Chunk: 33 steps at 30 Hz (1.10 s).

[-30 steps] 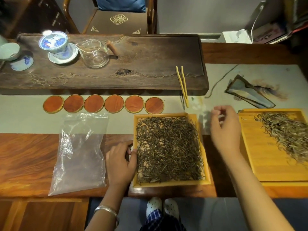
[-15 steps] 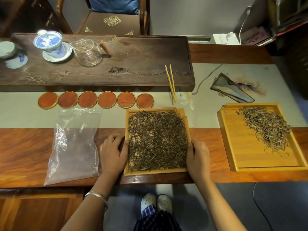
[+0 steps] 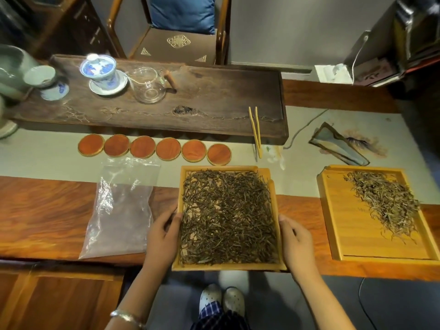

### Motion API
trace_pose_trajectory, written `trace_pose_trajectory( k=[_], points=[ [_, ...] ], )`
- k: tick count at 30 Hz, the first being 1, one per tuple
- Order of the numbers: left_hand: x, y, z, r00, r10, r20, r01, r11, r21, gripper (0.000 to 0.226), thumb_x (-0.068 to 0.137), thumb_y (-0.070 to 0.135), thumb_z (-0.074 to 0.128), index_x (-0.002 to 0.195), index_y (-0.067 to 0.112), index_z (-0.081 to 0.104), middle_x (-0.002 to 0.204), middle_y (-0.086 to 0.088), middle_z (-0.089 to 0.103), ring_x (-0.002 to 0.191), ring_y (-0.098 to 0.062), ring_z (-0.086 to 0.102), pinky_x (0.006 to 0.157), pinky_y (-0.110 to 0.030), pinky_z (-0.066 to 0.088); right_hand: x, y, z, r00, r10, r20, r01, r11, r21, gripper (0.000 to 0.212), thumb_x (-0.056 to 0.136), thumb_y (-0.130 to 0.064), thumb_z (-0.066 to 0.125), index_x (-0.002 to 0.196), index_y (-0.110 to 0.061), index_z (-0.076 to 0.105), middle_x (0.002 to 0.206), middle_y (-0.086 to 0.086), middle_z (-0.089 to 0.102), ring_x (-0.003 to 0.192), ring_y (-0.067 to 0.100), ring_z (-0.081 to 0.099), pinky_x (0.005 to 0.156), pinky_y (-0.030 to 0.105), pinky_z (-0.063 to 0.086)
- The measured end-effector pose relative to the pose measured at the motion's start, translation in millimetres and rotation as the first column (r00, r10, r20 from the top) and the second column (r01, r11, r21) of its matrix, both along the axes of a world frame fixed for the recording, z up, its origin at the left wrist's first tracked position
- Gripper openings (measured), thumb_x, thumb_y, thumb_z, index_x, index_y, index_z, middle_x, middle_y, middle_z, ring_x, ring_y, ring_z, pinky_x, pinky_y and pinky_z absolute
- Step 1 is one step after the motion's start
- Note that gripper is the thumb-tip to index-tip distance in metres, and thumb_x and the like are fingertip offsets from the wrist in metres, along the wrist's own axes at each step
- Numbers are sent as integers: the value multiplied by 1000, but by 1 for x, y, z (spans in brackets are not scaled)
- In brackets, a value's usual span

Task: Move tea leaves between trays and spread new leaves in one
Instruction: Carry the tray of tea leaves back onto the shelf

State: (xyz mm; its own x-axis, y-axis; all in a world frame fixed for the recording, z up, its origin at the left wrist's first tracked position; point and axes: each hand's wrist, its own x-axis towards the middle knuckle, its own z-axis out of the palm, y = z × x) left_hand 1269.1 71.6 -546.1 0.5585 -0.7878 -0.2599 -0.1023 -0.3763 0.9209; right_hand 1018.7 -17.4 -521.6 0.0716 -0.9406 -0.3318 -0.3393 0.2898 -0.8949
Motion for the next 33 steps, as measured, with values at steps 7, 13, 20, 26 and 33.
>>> trace_pose_trajectory(
  k=[7,13,20,26,33],
  points=[
    [27,34,76,981,184,-65,-188,980,-67,28,96,12,58,103,35,70,98,14,74,85,14,65,65,-2,48,31,0,77,996,23,90,-26,999,32,22,95,-25,53,96,-17,73,93,-3,73,91,11,65,72,21,44],
    [66,58,158,920,391,-36,-389,898,-205,22,94,7,59,100,24,70,95,22,63,73,26,59,54,4,41,95,-10,160,958,230,174,-209,969,-132,29,95,-18,53,75,-12,73,69,1,72,62,4,64,54,12,45],
    [90,127,236,767,629,126,-567,756,-326,20,92,3,61,93,22,70,86,11,69,69,20,61,56,5,39,169,6,221,825,540,166,-496,833,-247,33,98,-27,46,85,-14,73,80,-1,74,79,8,66,67,21,47],
    [62,205,271,527,848,49,-772,502,-389,17,90,-2,60,87,10,71,58,17,71,55,13,62,51,-1,44,211,47,246,587,788,183,-718,612,-332,37,99,-21,43,76,-10,70,76,0,70,74,9,62,53,5,38],
    [-40,324,289,99,995,-34,-915,77,-395,20,92,-1,57,83,13,69,59,12,70,58,2,62,52,-4,46,227,149,258,176,978,109,-908,204,-366,32,100,-23,42,80,-13,65,81,-2,65,79,10,59,60,16,39]
  ],
)
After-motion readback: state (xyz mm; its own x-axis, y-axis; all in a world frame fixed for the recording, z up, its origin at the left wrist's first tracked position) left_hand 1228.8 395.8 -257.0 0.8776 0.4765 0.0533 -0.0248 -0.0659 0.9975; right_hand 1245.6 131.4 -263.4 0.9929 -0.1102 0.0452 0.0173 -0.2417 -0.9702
